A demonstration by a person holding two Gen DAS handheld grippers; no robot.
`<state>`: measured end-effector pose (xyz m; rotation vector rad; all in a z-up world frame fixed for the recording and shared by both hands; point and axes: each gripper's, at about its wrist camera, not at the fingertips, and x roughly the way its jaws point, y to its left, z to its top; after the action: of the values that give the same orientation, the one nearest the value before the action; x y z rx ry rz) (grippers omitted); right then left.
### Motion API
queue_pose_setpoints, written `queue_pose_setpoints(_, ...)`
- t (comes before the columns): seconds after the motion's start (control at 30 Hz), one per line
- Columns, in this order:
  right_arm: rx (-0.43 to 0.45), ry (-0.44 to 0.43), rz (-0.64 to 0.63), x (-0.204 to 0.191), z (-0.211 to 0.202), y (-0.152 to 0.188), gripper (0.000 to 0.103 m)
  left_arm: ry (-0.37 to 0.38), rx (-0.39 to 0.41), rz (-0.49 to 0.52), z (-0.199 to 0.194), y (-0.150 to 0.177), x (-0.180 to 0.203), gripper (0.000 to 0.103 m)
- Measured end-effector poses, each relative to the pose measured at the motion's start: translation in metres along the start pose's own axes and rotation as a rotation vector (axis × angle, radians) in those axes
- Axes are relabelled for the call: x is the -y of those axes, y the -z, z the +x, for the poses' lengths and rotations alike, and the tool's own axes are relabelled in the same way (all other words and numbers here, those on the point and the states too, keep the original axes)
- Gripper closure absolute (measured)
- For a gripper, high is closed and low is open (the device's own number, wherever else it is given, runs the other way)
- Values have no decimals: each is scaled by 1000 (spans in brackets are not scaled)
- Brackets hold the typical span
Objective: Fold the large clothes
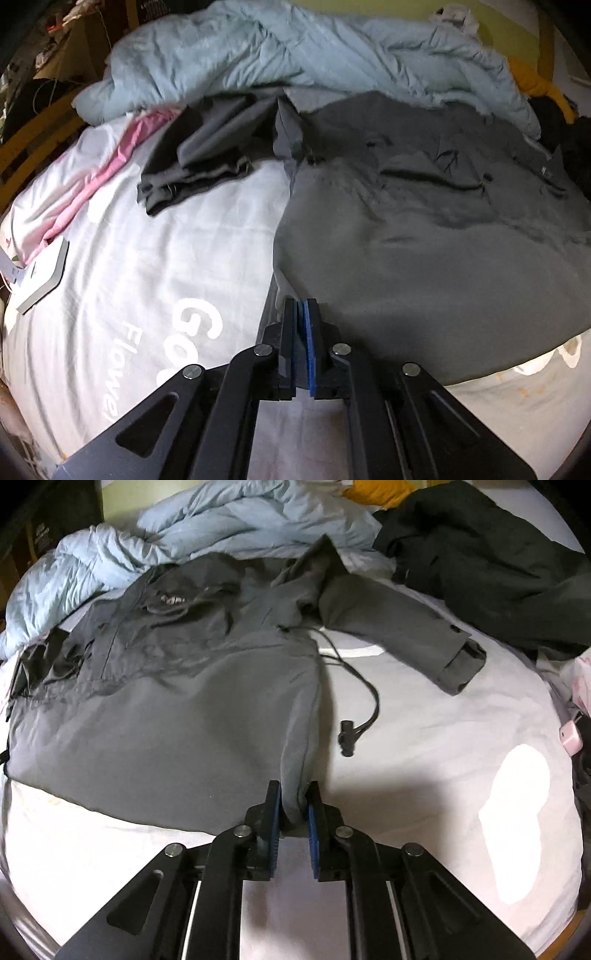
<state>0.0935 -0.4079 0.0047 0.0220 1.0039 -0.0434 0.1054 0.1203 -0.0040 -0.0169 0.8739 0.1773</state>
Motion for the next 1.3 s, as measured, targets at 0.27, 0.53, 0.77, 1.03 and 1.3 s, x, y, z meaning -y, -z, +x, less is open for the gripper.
queue_pose_setpoints(0.27, 140, 26, 42, 13, -34, -10, 82, 22, 329, 15, -63, -11, -2, 69)
queue_pose_setpoints(0.53, 231, -33, -6, -12, -44, -16, 55, 142, 266, 3, -45, -18, 6, 53)
queue_pose_setpoints(0.77, 45, -67, -83, -41, 7, -19, 33, 115, 15, 7, 20, -13, 20, 53)
queue_pose_setpoints(1.03, -62, -21, -92, -46, 35, -16, 30, 35, -3, 70, 23, 0, 35, 49)
queue_pose_setpoints(1.3, -29, -20, -85, -43, 34, -14, 29, 6, 43, 55, 8, 5, 34, 46)
